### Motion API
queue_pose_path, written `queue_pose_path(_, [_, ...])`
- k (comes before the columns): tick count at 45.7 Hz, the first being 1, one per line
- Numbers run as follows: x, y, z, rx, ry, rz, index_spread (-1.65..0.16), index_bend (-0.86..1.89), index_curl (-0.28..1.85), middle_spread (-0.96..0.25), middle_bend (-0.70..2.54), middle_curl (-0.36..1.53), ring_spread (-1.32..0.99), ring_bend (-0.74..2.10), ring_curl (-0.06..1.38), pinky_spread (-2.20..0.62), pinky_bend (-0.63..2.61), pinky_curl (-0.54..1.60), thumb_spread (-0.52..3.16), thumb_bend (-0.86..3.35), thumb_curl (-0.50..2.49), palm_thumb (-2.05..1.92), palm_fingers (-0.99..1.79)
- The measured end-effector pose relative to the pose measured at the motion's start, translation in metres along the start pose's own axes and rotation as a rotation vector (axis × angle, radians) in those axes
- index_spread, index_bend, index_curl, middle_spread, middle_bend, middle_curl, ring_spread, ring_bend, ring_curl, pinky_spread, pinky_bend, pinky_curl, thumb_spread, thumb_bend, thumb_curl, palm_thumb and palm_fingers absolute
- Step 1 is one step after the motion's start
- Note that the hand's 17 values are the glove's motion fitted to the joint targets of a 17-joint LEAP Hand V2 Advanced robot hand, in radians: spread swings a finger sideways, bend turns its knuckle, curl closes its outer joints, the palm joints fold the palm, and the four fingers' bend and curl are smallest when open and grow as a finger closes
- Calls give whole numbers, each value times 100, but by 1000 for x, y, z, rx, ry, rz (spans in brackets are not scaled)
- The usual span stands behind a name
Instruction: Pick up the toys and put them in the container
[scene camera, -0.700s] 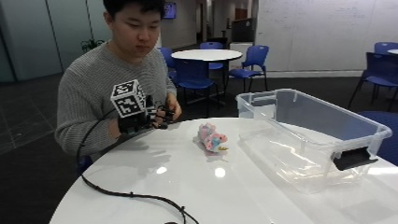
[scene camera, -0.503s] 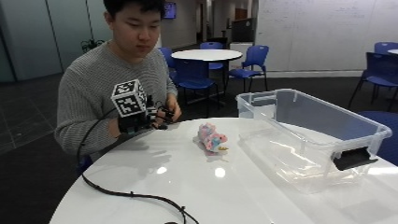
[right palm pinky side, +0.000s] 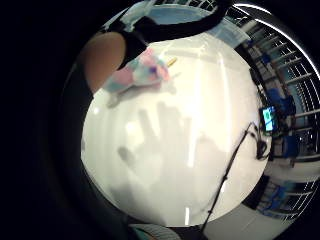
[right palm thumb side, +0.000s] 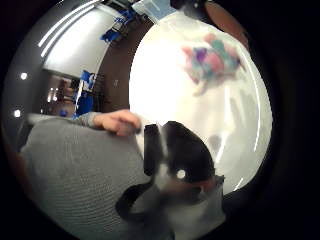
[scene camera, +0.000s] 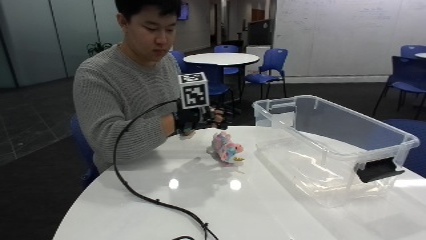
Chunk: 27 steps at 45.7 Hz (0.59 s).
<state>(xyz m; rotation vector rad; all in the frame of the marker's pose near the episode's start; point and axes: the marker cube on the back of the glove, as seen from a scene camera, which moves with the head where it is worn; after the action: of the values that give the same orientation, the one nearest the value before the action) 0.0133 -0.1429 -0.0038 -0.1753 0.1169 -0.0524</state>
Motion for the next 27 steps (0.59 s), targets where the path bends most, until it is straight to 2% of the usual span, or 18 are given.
queue_pose_path(5, [4,-53,-6,-15,45,-3,-39,16,24,-23,17,16,-26,42,18,0,67,30,141,-1,18,-1,8])
queue_pose_path(10, [5,-76,-1,-32,49,7,-39,18,26,-22,17,18,-25,42,18,1,69,31,140,-2,19,-2,6])
queue_pose_path(27, [19,-61,103,-322,49,90,-40,18,30,-22,17,23,-22,43,20,2,79,34,137,0,25,6,7])
